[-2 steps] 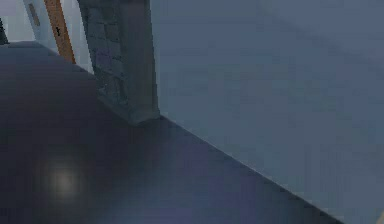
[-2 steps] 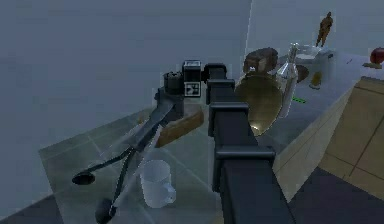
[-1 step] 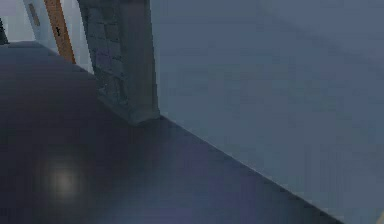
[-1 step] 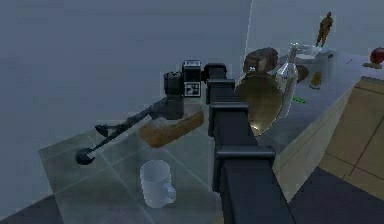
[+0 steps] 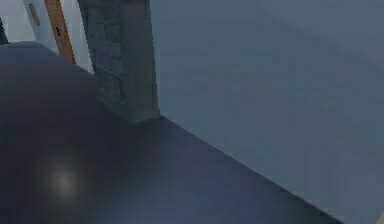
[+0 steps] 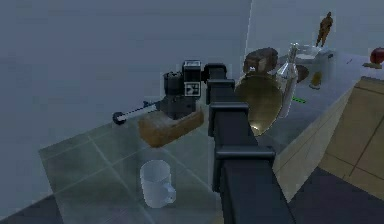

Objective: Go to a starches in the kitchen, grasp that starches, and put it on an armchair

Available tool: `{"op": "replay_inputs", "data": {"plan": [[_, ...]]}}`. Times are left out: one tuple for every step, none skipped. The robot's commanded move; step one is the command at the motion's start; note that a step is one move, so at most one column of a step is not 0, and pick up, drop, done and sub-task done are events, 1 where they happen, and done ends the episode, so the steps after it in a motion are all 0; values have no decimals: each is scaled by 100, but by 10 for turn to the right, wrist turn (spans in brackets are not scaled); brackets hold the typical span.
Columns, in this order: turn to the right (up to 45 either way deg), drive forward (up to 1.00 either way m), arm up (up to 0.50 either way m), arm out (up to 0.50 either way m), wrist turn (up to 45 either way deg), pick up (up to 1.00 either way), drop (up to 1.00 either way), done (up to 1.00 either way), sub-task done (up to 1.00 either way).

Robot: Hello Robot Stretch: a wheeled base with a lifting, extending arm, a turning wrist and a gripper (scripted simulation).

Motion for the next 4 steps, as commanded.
{"op": "replay_inputs", "data": {"plan": [[0, 0, 0, 0, 150, 0, 0, 0, 0], [0, 0, -10, 0, 0, 0, 0, 0, 0], [0, 0, 0, 0, 0, 100, 0, 0, 0], [0, 0, 10, 0, 0, 0, 0, 0, 0]]}}
